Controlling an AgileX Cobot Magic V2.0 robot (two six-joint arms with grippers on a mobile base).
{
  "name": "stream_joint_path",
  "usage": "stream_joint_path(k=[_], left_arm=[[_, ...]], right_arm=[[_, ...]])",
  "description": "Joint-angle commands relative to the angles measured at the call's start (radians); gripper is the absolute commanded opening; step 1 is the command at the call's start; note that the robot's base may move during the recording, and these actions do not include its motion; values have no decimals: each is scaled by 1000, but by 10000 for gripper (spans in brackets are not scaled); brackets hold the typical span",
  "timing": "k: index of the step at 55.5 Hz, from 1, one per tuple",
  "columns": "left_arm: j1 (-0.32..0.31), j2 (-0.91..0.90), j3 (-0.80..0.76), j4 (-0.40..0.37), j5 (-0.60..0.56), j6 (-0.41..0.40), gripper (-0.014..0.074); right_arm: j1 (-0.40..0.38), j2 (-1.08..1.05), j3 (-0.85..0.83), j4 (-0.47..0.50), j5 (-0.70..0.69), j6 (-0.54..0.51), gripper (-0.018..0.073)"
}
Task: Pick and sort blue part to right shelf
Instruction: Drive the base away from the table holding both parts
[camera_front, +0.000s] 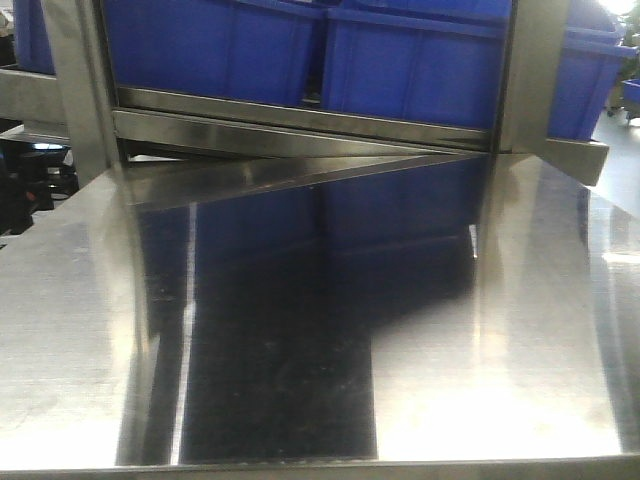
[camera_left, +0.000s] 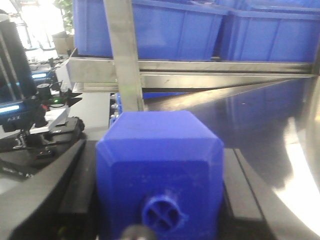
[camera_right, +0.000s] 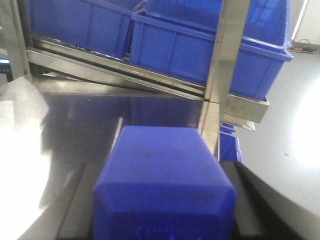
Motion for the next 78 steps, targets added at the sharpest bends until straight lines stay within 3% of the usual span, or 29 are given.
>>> stream_joint_path(k=[1,78], left_arm=[[-6,-23,-26,9,-89,-12,258],[-4,-20,-26,9,-92,-12,258]], right_arm=[[-5,-9,-31,-15,-86,-10,227],[-5,-7,-31,-15,-81,-10,227]])
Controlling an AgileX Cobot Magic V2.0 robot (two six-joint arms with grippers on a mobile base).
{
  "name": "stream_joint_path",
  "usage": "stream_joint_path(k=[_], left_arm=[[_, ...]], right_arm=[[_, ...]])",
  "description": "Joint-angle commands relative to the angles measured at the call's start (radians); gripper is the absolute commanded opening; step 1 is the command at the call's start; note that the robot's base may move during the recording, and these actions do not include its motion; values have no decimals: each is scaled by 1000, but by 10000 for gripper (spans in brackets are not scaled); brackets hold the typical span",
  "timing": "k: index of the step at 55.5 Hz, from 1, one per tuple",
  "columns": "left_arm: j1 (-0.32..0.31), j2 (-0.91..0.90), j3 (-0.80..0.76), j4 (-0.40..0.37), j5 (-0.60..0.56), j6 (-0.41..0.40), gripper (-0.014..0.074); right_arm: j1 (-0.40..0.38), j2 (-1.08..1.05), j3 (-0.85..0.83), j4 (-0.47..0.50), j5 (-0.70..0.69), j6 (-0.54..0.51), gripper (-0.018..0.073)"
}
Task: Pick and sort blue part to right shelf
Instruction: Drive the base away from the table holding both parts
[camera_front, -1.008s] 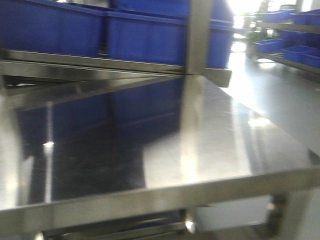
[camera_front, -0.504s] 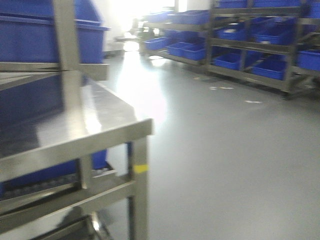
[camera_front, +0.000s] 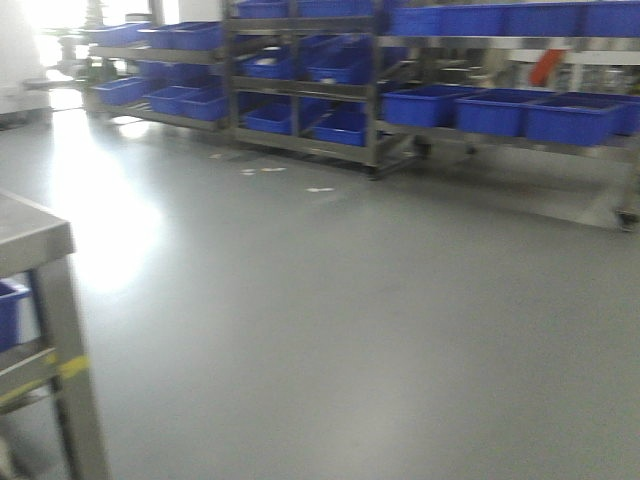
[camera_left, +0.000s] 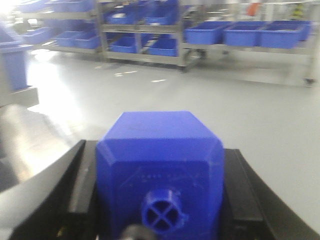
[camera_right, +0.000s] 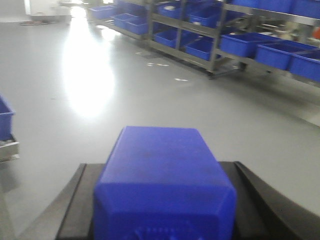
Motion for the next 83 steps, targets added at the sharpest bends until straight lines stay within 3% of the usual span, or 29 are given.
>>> stream_joint_path(k=[1,83], left_arm=[[-4,-20,-26,9,-91,-12,258],[-6,-20,-26,9,-91,-12,258]], right_arm=[[-5,-5,-31,-15,-85,-10,227],[-5,-4,-31,-15,-85,-10,227]])
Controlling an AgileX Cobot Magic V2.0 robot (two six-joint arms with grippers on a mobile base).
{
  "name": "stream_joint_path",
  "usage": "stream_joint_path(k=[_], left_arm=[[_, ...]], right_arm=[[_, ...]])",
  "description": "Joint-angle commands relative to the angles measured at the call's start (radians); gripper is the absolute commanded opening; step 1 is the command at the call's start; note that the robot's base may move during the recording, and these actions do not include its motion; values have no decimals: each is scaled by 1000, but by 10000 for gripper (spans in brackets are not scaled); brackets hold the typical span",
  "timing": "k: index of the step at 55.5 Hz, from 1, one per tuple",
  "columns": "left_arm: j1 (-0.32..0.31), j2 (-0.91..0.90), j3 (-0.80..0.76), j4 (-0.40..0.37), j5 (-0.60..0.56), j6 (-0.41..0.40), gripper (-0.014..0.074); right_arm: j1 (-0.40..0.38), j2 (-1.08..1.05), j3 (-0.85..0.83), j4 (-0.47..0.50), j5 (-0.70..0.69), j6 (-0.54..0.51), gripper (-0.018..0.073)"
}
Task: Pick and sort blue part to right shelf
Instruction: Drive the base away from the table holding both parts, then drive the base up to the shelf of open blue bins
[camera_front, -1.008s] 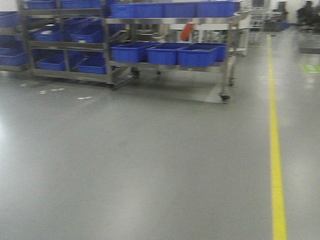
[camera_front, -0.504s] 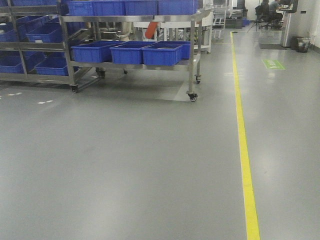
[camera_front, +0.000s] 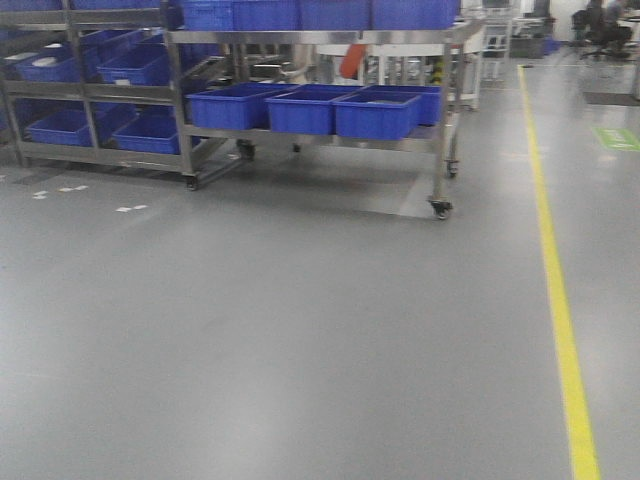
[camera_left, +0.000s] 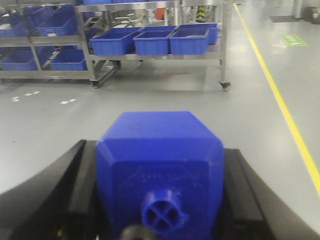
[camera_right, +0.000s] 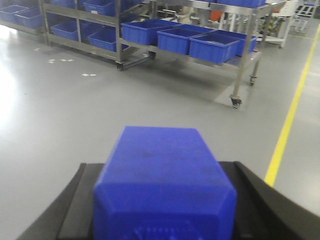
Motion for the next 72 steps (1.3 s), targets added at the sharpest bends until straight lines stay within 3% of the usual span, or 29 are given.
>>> stream_joint_path(k=[1,72], left_arm=[[-6,-20,-26,9,-91,-12,258],[-6,-20,-26,9,-91,-12,258]], right_arm=[[-5,-2,-31,-15,-87,-10,227],[-5,-2,-31,-15,-79,-10,227]])
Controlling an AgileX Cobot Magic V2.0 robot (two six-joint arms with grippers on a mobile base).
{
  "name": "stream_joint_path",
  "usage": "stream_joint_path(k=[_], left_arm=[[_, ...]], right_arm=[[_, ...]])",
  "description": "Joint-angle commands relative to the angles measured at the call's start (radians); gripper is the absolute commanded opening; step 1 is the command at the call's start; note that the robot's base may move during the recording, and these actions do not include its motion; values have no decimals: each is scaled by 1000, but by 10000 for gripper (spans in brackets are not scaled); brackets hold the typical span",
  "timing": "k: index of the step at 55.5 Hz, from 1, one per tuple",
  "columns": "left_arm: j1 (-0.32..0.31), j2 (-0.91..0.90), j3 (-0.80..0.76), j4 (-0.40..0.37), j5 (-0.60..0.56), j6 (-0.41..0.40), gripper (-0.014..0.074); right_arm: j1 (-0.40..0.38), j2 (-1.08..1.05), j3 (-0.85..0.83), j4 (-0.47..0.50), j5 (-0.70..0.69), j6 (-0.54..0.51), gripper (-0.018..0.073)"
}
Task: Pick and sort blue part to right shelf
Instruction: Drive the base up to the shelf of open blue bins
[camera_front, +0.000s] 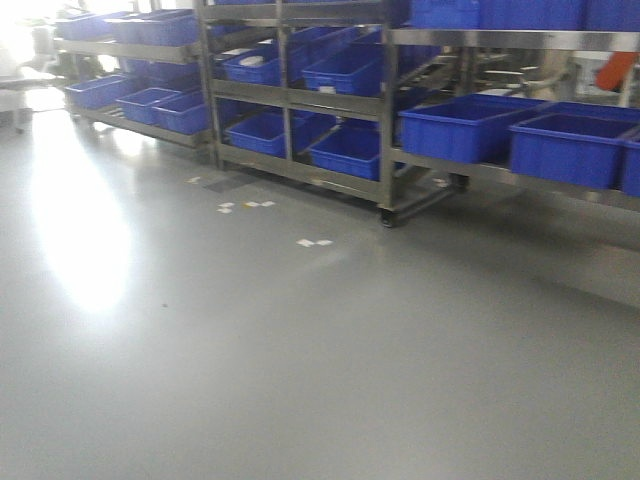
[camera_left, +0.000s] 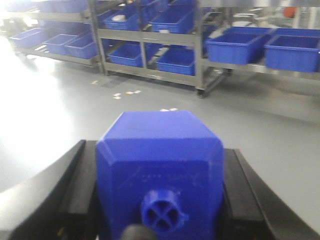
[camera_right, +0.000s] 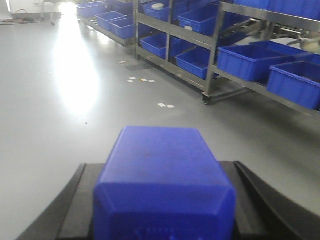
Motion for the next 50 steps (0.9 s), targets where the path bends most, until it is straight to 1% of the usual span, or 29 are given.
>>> stream_joint_path(k=[1,50], left_arm=[[-6,-20,-26,9,-91,-12,258],[-6,-20,-26,9,-91,-12,258]], right_arm=[[-5,-2,-31,-15,-92,-10,227],[-5,-2,-31,-15,-78,-10,227]])
